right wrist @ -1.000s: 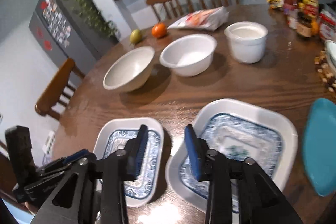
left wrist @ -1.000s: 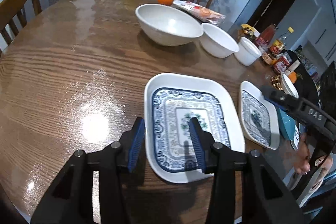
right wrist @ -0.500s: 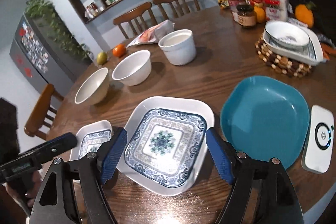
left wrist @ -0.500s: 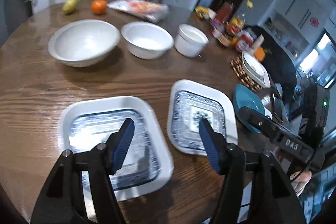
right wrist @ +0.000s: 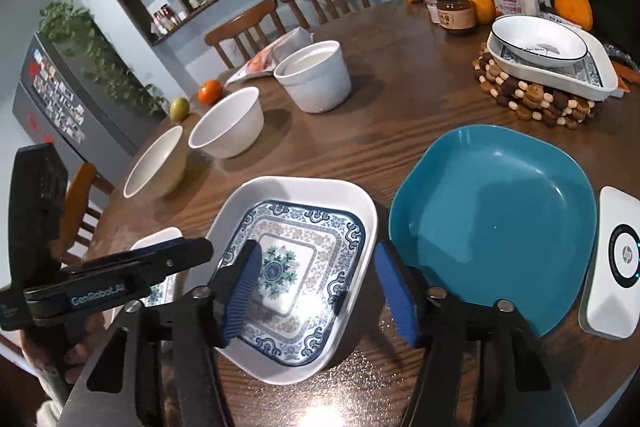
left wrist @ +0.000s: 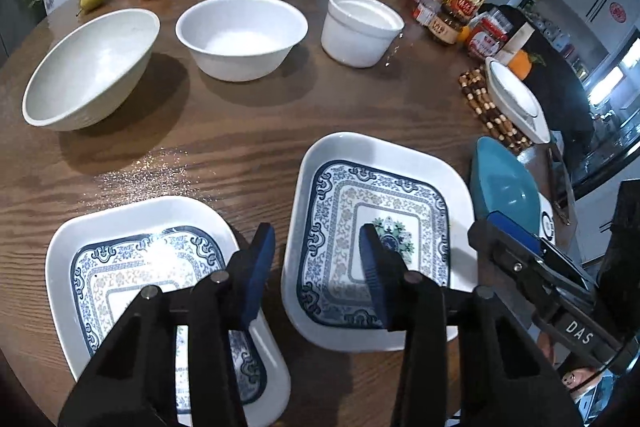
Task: Organize plates and bowls
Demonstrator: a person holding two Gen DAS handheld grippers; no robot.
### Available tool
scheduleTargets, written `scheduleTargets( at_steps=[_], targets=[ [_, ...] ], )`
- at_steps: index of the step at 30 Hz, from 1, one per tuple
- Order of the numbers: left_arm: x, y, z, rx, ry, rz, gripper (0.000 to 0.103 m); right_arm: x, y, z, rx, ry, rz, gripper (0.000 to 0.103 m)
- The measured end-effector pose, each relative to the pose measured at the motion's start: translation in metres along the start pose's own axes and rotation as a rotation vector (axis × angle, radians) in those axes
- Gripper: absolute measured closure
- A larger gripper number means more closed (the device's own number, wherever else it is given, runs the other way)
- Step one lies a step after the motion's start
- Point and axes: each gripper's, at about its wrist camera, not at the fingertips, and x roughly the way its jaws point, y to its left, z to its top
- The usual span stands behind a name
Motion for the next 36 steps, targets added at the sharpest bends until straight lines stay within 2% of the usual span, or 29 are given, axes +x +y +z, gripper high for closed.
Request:
scheduleTargets(
  at_steps=[7, 11, 13, 17, 19, 20, 22, 23, 25, 26, 32, 35, 36],
  targets=[
    [0.009, -0.001, 0.002, -0.009, 0.028, 0.012, 0.064, 0.01, 0.001, 0.001, -0.018, 0.023, -0.025, 0.049],
    [0.014, -0.002, -0.001, 0.003, 0.06, 0.026, 0.078, 0.012, 0.001, 0.001, -0.023, 0.015, -0.031, 0.049],
    [0.013, -0.001, -0.003, 0.005, 0.059, 0.03, 0.081, 0.012, 0.002, 0.002, -0.027, 0.017, -0.035, 0.049],
    [0.009, 0.003, -0.007, -0.008, 0.07, 0.021, 0.081, 0.012, 0.003, 0.003, -0.023, 0.02, -0.022, 0.049],
    [0.006, 0.002, -0.013, 0.003, 0.072, 0.025, 0.081, 0.011, 0.007, 0.003, -0.036, 0.012, 0.011, 0.049],
    [0.003, 0.003, -0.016, 0.003, 0.081, 0.003, 0.081, 0.011, 0.01, 0.002, -0.044, 0.019, 0.059, 0.052],
    [0.0, -0.001, -0.023, 0.019, 0.116, -0.082, 0.081, 0.017, 0.025, -0.002, -0.078, 0.102, 0.19, 0.052],
    [-0.002, -0.004, -0.026, 0.034, 0.129, -0.095, 0.086, 0.02, 0.032, -0.003, -0.096, 0.123, 0.2, 0.053],
    [-0.007, -0.005, -0.031, 0.047, 0.097, -0.044, 0.084, 0.018, 0.037, -0.003, -0.11, 0.09, 0.148, 0.053],
    [-0.009, -0.004, -0.031, 0.049, 0.085, -0.035, 0.083, 0.013, 0.038, -0.002, -0.119, 0.056, 0.094, 0.053],
    [-0.021, 0.014, -0.034, -0.017, 0.06, -0.047, 0.085, -0.01, 0.018, 0.006, -0.076, -0.007, -0.018, 0.052],
    [-0.028, 0.014, -0.034, -0.031, 0.037, -0.072, 0.083, -0.012, 0.004, 0.012, -0.056, 0.007, -0.051, 0.038],
    [-0.028, 0.013, -0.034, -0.031, 0.037, -0.076, 0.083, -0.012, 0.001, 0.013, -0.057, 0.009, -0.054, 0.038]
  ],
)
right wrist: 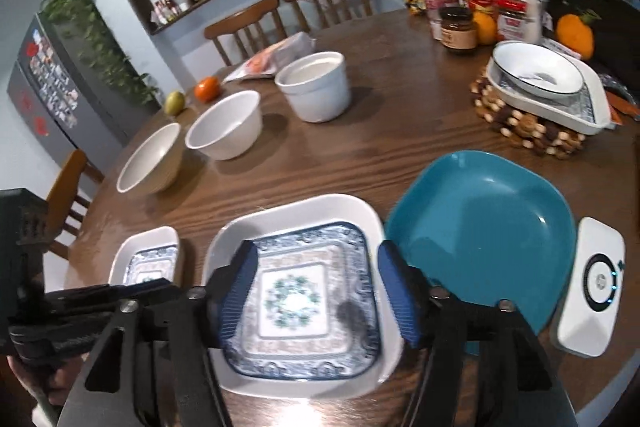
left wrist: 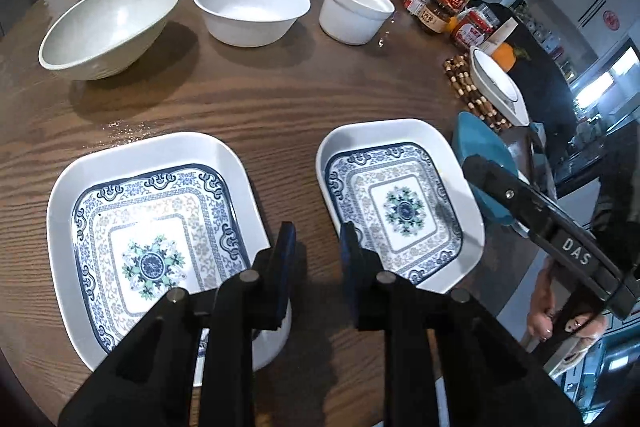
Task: Organize plates and bowls
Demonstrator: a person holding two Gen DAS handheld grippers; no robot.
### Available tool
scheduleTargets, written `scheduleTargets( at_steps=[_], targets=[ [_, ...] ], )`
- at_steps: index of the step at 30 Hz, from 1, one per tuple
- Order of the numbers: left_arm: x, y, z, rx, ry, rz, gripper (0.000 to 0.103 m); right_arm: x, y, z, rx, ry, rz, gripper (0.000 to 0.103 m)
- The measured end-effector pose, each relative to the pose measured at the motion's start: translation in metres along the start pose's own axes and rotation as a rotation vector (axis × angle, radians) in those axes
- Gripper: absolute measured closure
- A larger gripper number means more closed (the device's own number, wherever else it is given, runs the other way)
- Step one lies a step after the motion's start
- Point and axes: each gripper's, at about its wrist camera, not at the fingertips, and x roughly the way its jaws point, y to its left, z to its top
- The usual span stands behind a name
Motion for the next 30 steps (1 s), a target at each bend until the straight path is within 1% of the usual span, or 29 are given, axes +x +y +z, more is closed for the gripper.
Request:
scheduleTargets(
  at_steps=[3, 5, 7, 9, 11, 12, 14, 15, 16, 17, 19, 21, 23, 24, 25, 26, 27, 29, 30],
  targets=[
    [0.007, -0.004, -0.001, 0.001, 0.017, 0.009, 0.083, 0.002, -0.004, -0.003, 0.001, 0.026, -0.007, 0.038],
    [0.011, -0.003, -0.001, -0.01, 0.037, 0.002, 0.083, 0.002, -0.008, -0.006, 0.023, 0.041, 0.02, 0.038],
    [0.011, -0.002, -0.001, -0.02, 0.053, -0.025, 0.083, 0.001, -0.009, -0.009, 0.035, 0.042, 0.048, 0.038],
    [0.004, 0.003, -0.001, -0.032, 0.04, -0.036, 0.081, 0.0, -0.006, -0.01, 0.032, 0.046, 0.076, 0.038],
    [-0.01, 0.014, 0.001, -0.059, -0.005, -0.015, 0.073, -0.002, 0.003, -0.009, 0.013, 0.05, 0.11, 0.038],
    [-0.016, 0.02, 0.001, -0.077, -0.026, -0.002, 0.071, -0.002, 0.008, -0.009, 0.003, 0.049, 0.128, 0.038],
    [-0.03, 0.033, -0.001, -0.112, -0.069, 0.017, 0.059, -0.003, 0.02, -0.008, -0.015, 0.047, 0.179, 0.038],
    [-0.035, 0.039, -0.002, -0.124, -0.082, 0.025, 0.057, -0.001, 0.027, -0.008, -0.018, 0.051, 0.206, 0.038],
    [-0.042, 0.046, -0.004, -0.139, -0.096, 0.037, 0.05, 0.002, 0.035, -0.008, -0.022, 0.058, 0.236, 0.038],
    [-0.046, 0.051, -0.005, -0.148, -0.107, 0.051, 0.047, 0.005, 0.042, -0.009, -0.029, 0.067, 0.256, 0.038],
    [-0.055, 0.063, -0.011, -0.167, -0.144, 0.097, 0.045, 0.013, 0.06, -0.011, -0.049, 0.091, 0.297, 0.038],
    [-0.06, 0.074, -0.016, -0.178, -0.175, 0.146, 0.045, 0.024, 0.077, -0.014, -0.068, 0.113, 0.328, 0.038],
    [-0.059, 0.085, -0.023, -0.192, -0.201, 0.19, 0.048, 0.037, 0.092, -0.015, -0.087, 0.134, 0.322, 0.038],
    [-0.058, 0.09, -0.026, -0.195, -0.201, 0.208, 0.05, 0.043, 0.099, -0.016, -0.097, 0.137, 0.312, 0.04],
    [-0.055, 0.094, -0.028, -0.189, -0.194, 0.221, 0.063, 0.048, 0.105, -0.016, -0.107, 0.141, 0.304, 0.044],
    [-0.052, 0.096, -0.028, -0.184, -0.181, 0.231, 0.072, 0.055, 0.112, -0.017, -0.119, 0.155, 0.294, 0.053],
    [-0.051, 0.099, -0.029, -0.183, -0.169, 0.233, 0.074, 0.06, 0.117, -0.017, -0.13, 0.17, 0.294, 0.057],
    [-0.049, 0.104, -0.029, -0.19, -0.164, 0.221, 0.074, 0.068, 0.127, -0.018, -0.152, 0.183, 0.29, 0.058],
    [-0.048, 0.105, -0.029, -0.192, -0.161, 0.217, 0.075, 0.072, 0.131, -0.018, -0.163, 0.186, 0.273, 0.061]
  ],
)
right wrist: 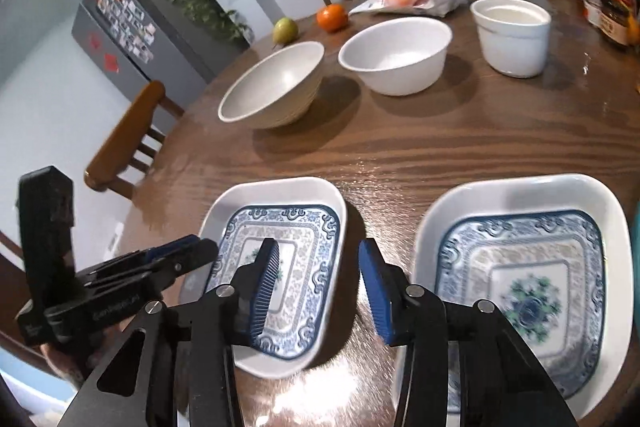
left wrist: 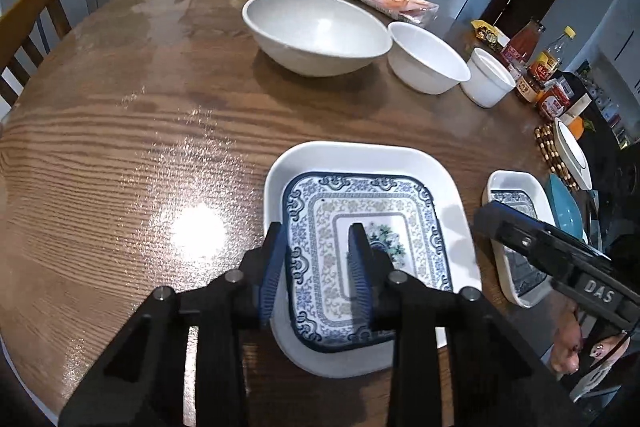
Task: Organize plates and bowls
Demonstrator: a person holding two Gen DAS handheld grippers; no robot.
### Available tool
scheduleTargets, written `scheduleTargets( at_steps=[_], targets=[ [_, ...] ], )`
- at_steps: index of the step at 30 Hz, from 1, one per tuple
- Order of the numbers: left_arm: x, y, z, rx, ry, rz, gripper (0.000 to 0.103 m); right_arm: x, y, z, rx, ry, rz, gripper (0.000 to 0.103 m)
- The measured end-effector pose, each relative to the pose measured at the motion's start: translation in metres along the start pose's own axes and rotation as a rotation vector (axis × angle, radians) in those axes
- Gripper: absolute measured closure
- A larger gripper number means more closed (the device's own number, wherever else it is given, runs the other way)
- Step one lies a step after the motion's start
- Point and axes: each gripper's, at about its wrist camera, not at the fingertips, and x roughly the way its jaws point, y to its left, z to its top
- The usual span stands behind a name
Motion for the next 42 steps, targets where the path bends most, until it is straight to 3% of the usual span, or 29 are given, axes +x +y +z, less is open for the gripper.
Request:
scheduleTargets(
  at_steps=[6, 11, 17, 22, 25, 30, 32, 33, 34, 35, 36, 38, 42],
  targets=[
    [0.0, 0.005, -0.006, 0.003, 0.015, -0.027, 0.076, 0.014, 0.007, 0.0, -0.038, 0.023, -0.063, 0.063],
    [0.0, 0.007, -0.012, -0.005, 0.026, -0.047, 0.087, 0.02, 0.008, -0.001, -0.043, 0.048, -0.064, 0.063],
    [-0.004, 0.007, -0.019, -0.011, 0.034, -0.083, 0.089, 0.019, 0.012, -0.006, -0.058, 0.051, -0.088, 0.063],
    [-0.003, -0.001, -0.024, 0.009, 0.057, -0.117, 0.089, 0.024, 0.02, -0.01, -0.075, 0.089, 0.0, 0.063],
    [-0.005, -0.001, -0.026, 0.004, 0.048, -0.108, 0.089, 0.023, 0.023, -0.011, -0.091, 0.061, -0.073, 0.063],
    [-0.021, -0.006, -0.02, 0.006, 0.013, -0.118, 0.088, -0.005, 0.007, -0.007, -0.029, -0.008, -0.085, 0.063],
    [-0.027, -0.017, -0.017, 0.027, -0.01, -0.133, 0.084, -0.032, -0.006, -0.005, 0.003, -0.069, -0.1, 0.063],
    [-0.029, -0.025, -0.015, 0.039, -0.015, -0.147, 0.082, -0.043, -0.012, -0.004, 0.021, -0.093, -0.106, 0.057],
    [-0.03, -0.032, -0.014, 0.046, -0.018, -0.164, 0.073, -0.055, -0.021, -0.004, 0.042, -0.117, -0.116, 0.051],
    [-0.03, -0.04, -0.014, 0.05, -0.019, -0.185, 0.059, -0.068, -0.03, -0.004, 0.065, -0.138, -0.131, 0.036],
    [-0.029, -0.049, -0.013, 0.053, -0.016, -0.214, 0.052, -0.082, -0.041, -0.006, 0.093, -0.168, -0.145, 0.027],
    [-0.025, -0.063, -0.014, 0.062, -0.004, -0.253, 0.043, -0.104, -0.061, -0.012, 0.138, -0.219, -0.173, 0.026],
    [-0.007, -0.096, -0.012, 0.096, 0.037, -0.279, 0.042, -0.118, -0.093, -0.025, 0.208, -0.215, -0.227, 0.026]
  ],
)
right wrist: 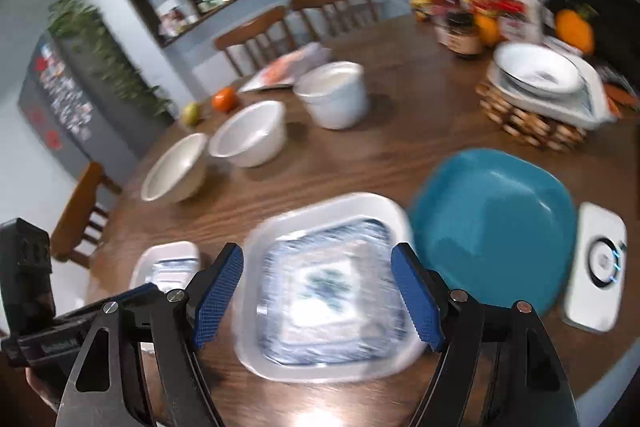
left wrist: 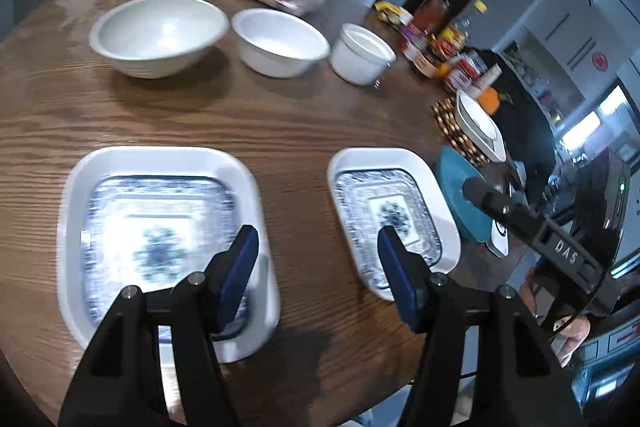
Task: Organize plates and bowls
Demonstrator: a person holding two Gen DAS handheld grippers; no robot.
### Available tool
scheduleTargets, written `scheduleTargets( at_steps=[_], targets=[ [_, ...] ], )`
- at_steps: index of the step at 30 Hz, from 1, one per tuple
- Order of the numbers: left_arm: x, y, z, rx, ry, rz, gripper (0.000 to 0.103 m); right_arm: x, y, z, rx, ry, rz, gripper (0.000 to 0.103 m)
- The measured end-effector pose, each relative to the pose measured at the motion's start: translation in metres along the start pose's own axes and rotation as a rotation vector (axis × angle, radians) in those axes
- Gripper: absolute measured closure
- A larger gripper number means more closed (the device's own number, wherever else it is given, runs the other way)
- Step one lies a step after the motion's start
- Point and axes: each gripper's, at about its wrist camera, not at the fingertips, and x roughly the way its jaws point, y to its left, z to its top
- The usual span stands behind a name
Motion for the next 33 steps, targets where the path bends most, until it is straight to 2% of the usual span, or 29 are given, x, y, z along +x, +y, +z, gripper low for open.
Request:
scheduleTargets(
  at_steps=[4, 9, 13, 17, 21, 27, 33],
  targets=[
    [0.022, -0.018, 0.0, 0.016, 0.02, 0.014, 0.043, 0.004, -0.019, -0.012, 0.036, 0.046, 0.017, 0.026],
    [0.043, -0.028, -0.002, 0.03, 0.066, 0.033, 0.044, 0.001, -0.036, -0.025, 0.043, 0.059, 0.03, 0.026],
    [0.055, -0.028, -0.001, 0.021, 0.086, 0.049, 0.044, -0.002, -0.038, -0.03, 0.036, 0.064, 0.07, 0.026],
    [0.059, -0.031, -0.002, 0.021, 0.096, 0.037, 0.043, 0.007, -0.042, -0.031, 0.031, 0.086, 0.073, 0.026],
    [0.067, -0.034, -0.004, 0.033, 0.116, 0.056, 0.043, 0.017, -0.046, -0.027, 0.054, 0.083, 0.082, 0.026],
    [0.071, -0.037, -0.003, 0.043, 0.094, 0.079, 0.044, 0.032, -0.043, -0.02, 0.033, 0.076, 0.082, 0.031],
    [0.076, -0.043, -0.003, 0.079, 0.07, 0.105, 0.053, 0.041, -0.034, -0.019, -0.009, 0.043, 0.088, 0.031]
  ],
)
